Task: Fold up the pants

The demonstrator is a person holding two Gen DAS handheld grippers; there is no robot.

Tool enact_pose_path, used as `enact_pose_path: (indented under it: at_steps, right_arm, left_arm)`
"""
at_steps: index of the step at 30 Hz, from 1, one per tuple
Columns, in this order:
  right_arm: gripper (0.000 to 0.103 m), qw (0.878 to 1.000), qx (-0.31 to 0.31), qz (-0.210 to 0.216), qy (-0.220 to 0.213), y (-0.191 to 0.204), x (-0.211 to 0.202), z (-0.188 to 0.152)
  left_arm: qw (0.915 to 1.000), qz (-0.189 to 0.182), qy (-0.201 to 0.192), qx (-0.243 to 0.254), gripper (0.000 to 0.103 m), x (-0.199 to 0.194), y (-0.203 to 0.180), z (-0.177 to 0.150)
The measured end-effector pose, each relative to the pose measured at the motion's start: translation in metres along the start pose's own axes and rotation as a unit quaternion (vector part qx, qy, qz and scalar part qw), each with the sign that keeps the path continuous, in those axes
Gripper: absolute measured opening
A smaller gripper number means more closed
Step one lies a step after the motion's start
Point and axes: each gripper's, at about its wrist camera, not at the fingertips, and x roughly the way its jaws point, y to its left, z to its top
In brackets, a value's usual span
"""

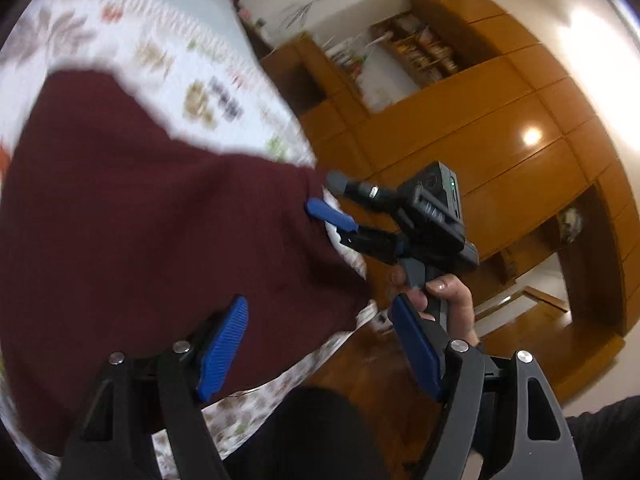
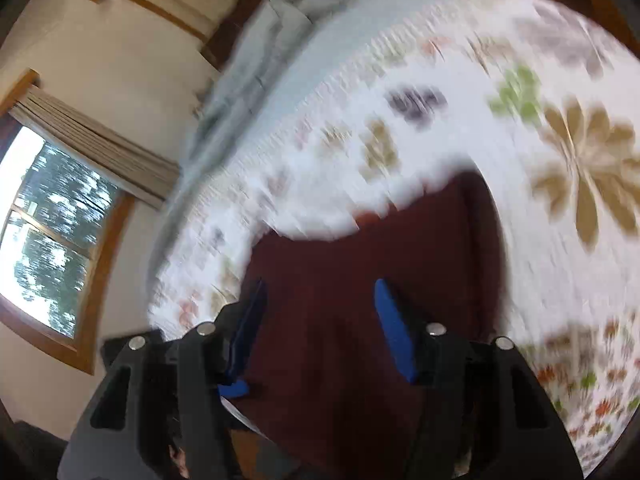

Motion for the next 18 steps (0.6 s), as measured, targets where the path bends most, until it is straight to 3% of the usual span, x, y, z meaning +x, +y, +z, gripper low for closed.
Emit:
enact_pose_path:
  at_steps: [1, 2, 4, 5, 6, 7, 8, 12, 15, 17, 18]
  right_arm:
    - [0.013, 1.000, 0.010, -0.005, 0.014, -0.016, 0.004, -0.010]
    - [0.000, 0.999, 0.031, -0.006, 0.020, -0.031, 0.005, -0.021]
    - [0.000, 0.997, 0.073, 0.022, 0.018, -0.052, -0.005, -0.027]
    - [0.002, 0.997, 0.074, 0.020, 0.015, -0.050, -0.010, -0.026]
    - [0.016, 0.998, 0.055, 0.002, 0.007, -0.036, -0.017, -0.020]
    - [0.042, 0.999, 0.042, -0.006, -0.002, -0.025, -0.020, -0.014]
    - [0.050, 0.999, 0.034, -0.002, -0.013, -0.011, -0.022, -0.007]
    - [0.052, 0.999, 0.006, 0.036, 0.018, 0.035, 0.008, 0.015]
    - [0.052, 0.998, -0.016, 0.032, 0.048, 0.047, 0.016, 0.001]
    - [0.052, 0.998, -0.012, 0.045, 0.049, 0.042, 0.009, -0.013]
    - [0.052, 0.998, -0.006, 0.044, 0.040, 0.038, 0.004, -0.019]
  left_arm:
    - [0.9999, 0.007, 0.009, 0.000, 0.074, 0.006, 0.005, -0.007]
    - [0.9999, 0.006, 0.010, 0.001, 0.074, 0.008, 0.008, -0.011]
    - [0.9995, 0.010, 0.015, 0.027, 0.074, 0.010, 0.003, -0.016]
    - [0.9994, 0.009, 0.015, 0.030, 0.074, 0.009, 0.002, -0.016]
    - [0.9998, 0.003, 0.011, 0.019, 0.074, 0.007, 0.005, -0.013]
    - [0.9999, -0.002, 0.010, 0.012, 0.074, 0.005, 0.008, -0.011]
    - [0.9999, -0.008, 0.008, 0.007, 0.074, 0.004, 0.009, -0.010]
    - [0.9994, -0.033, -0.006, -0.001, 0.074, -0.012, -0.001, 0.008]
    - [0.9967, -0.038, -0.063, 0.034, 0.076, -0.051, -0.009, 0.052]
    - [0.9963, -0.036, -0.077, 0.012, 0.076, -0.065, 0.014, 0.082]
    - [0.9965, -0.038, -0.071, -0.022, 0.076, -0.064, 0.038, 0.098]
